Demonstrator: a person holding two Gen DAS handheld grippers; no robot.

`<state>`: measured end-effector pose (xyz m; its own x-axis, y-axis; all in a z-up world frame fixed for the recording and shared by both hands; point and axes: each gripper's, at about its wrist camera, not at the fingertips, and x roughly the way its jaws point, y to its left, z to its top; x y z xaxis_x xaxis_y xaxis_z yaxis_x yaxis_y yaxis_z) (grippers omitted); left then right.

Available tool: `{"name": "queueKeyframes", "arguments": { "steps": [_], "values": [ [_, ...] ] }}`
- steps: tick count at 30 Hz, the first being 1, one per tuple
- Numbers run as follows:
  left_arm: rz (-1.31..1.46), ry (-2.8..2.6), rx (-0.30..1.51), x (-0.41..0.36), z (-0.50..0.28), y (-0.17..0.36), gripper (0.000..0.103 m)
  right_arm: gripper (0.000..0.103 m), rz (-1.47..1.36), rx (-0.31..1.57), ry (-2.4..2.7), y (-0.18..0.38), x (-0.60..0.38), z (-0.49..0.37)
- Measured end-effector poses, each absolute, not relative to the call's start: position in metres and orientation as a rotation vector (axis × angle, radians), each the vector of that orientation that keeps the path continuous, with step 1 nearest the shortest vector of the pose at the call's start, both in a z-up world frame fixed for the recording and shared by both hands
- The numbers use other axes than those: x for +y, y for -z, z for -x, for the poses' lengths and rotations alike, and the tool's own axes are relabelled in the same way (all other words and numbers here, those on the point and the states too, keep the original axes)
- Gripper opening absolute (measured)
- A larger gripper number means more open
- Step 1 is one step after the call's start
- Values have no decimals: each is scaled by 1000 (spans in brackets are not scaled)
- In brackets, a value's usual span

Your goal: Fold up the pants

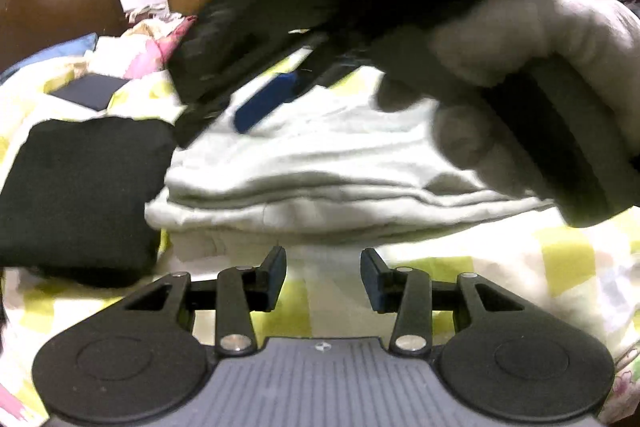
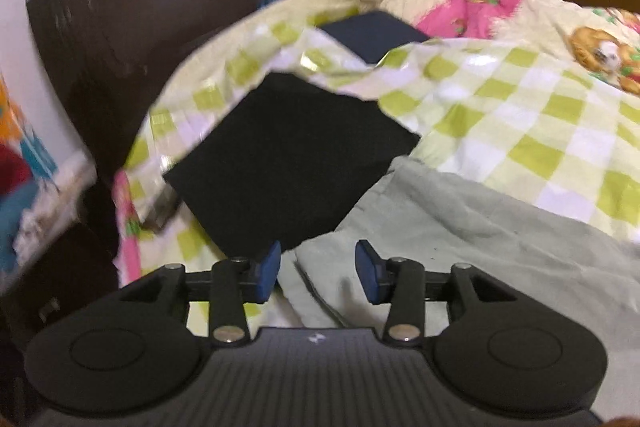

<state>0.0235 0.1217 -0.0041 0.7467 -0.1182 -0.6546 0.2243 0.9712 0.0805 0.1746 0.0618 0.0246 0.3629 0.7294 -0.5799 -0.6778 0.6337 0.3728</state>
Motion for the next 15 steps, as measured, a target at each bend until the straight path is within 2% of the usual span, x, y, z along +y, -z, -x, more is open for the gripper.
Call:
{"name": "queueKeyframes", "arguments": {
  "steps": [6, 8, 15],
  "values": [
    [-179, 214, 627, 108, -39, -21, 56, 43, -151, 796, -668, -20, -22, -181],
    [-188, 222, 605, 107, -55, -25, 60, 43, -165, 812, -563, -13, -54, -193],
    [-224, 243, 646, 84, -116, -1, 60, 45, -261, 868, -465, 17, -121, -274]
  ]
}}
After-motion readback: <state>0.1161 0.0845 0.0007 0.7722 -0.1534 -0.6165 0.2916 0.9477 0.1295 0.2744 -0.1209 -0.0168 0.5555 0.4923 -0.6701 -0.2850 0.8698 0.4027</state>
